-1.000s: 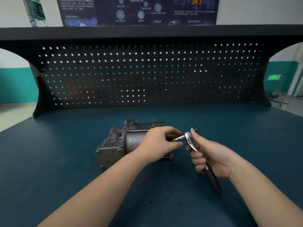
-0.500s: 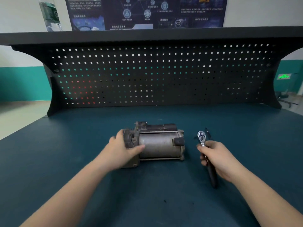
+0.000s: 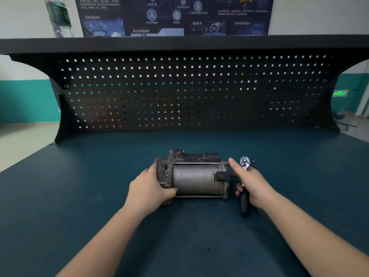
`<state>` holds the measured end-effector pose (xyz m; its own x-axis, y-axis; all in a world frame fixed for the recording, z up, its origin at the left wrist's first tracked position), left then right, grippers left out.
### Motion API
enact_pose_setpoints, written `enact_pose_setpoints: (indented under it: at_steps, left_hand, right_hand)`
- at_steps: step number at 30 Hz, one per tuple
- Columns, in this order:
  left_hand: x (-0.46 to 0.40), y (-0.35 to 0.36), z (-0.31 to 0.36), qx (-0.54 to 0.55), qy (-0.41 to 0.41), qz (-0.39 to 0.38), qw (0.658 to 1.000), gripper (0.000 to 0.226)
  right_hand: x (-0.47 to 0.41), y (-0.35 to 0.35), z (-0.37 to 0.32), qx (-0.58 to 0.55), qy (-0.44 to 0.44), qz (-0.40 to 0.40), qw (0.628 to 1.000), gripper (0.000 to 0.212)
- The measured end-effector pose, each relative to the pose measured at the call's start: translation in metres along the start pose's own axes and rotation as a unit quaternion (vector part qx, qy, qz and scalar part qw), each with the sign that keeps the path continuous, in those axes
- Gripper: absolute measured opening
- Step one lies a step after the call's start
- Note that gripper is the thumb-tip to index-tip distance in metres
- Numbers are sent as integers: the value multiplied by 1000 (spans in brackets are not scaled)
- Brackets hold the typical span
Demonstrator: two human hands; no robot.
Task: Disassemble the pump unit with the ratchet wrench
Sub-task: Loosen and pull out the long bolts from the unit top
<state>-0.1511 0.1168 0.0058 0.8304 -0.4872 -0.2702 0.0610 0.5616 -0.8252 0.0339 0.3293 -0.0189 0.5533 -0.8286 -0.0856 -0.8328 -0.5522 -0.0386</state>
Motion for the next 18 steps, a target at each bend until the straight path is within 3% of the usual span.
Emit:
enact_pose_setpoints:
  at_steps: [4, 9, 11, 13, 14, 16, 18]
  left_hand:
    - [-18, -6, -9, 41, 41, -50, 997, 89]
    - [-32, -12, -18, 78, 104, -129, 983, 89]
    - [-31, -13, -16, -1, 122, -115, 986, 102]
    - [-16, -14, -11, -109, 110, -87, 984, 131]
    - [-2, -15, 0, -115, 146, -57, 981, 138]
    - [36, -9, 34, -89, 263, -9, 961, 132]
    - [67, 7, 68, -81, 331, 4, 940, 116]
  right_hand:
    - [5, 18, 7, -56, 13, -26, 998, 39]
    - [21, 19, 10, 16, 17, -83, 996, 48]
    - [26, 22, 9, 28, 11, -101, 994, 38]
    - [25, 27, 5, 39, -29, -109, 993, 35]
    - [23, 29, 2, 38, -51, -106, 992, 37]
    - [17, 31, 1, 1, -60, -90, 994, 42]
    - [13, 34, 1, -56, -42, -93, 993, 38]
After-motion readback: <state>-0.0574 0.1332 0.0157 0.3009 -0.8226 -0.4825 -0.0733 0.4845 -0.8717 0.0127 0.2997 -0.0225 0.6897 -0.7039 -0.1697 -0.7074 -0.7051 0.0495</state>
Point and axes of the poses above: each hand's wrist, its own x-axis away from the middle knuckle, its own y-axis out of the palm, z = x × y, the point moved 7 cm from there along -x, towards the middle knuckle, and after that the axes turned 10 degrees about -y, right-handed, at the moved point
